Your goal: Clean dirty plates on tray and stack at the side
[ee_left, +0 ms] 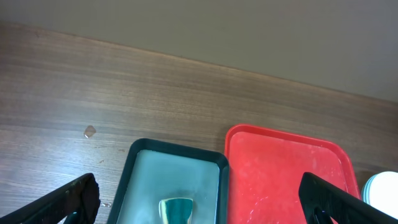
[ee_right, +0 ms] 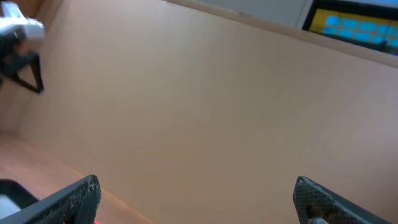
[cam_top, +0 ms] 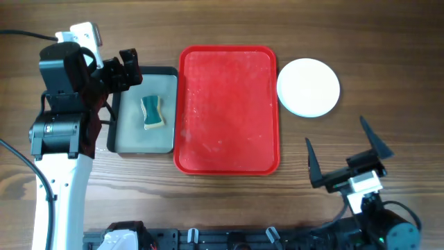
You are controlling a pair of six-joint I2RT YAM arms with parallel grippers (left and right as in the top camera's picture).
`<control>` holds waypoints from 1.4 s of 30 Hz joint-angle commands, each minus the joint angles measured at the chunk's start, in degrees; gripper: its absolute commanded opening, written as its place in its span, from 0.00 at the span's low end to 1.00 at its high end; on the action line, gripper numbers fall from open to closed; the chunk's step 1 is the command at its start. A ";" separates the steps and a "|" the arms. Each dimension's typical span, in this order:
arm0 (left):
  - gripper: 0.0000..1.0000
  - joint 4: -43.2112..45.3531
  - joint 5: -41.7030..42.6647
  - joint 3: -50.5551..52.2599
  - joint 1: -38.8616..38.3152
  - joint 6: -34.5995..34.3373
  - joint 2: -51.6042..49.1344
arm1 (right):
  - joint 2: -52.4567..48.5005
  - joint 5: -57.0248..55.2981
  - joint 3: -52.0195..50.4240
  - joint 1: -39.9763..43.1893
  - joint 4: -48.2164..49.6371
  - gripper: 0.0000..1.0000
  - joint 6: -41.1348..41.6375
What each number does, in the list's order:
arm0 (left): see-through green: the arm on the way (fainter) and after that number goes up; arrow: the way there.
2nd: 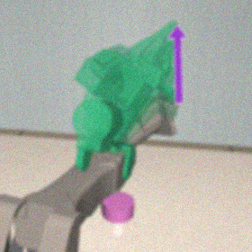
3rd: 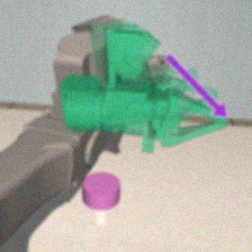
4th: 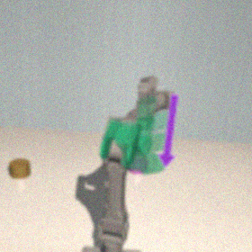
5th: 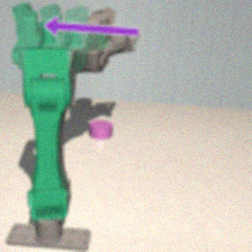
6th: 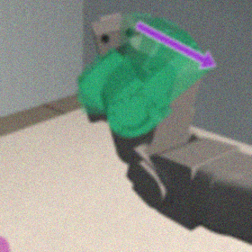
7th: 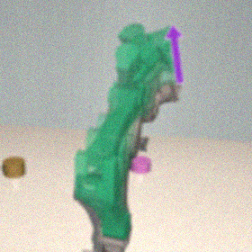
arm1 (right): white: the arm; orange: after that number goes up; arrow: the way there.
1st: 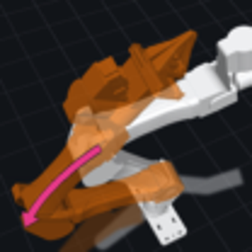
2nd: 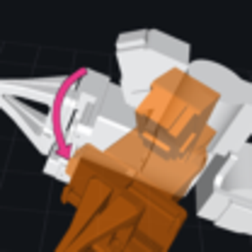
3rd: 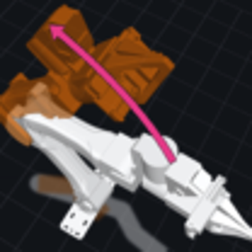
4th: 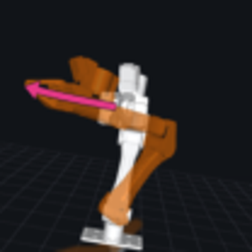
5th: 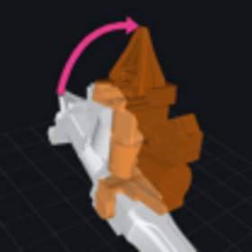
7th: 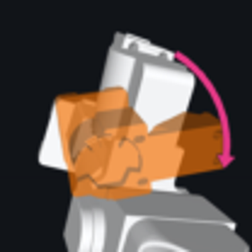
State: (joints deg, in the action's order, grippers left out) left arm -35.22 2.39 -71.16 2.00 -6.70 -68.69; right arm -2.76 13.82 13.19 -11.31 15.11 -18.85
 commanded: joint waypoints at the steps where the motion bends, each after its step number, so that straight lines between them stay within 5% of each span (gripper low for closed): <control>1: 1.00 0.13 -0.55 -0.70 0.00 0.31 0.22 | 2.58 -2.29 -5.84 1.55 3.10 1.00 -0.46; 12: 1.00 0.13 -0.57 -0.70 0.00 0.31 0.22 | 2.56 3.02 -12.90 9.62 3.69 1.00 5.42; 22: 1.00 0.13 -0.57 -0.70 0.00 0.31 0.22 | 2.58 4.74 -12.94 10.32 -13.79 1.00 0.79; 42: 1.00 0.13 -0.57 -0.70 0.00 0.28 0.22 | 2.56 4.61 -12.90 10.32 -13.60 0.99 -0.61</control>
State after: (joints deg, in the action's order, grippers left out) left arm -35.22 2.39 -71.16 2.00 -6.70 -68.69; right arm -0.99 17.58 0.36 -1.28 1.28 -18.37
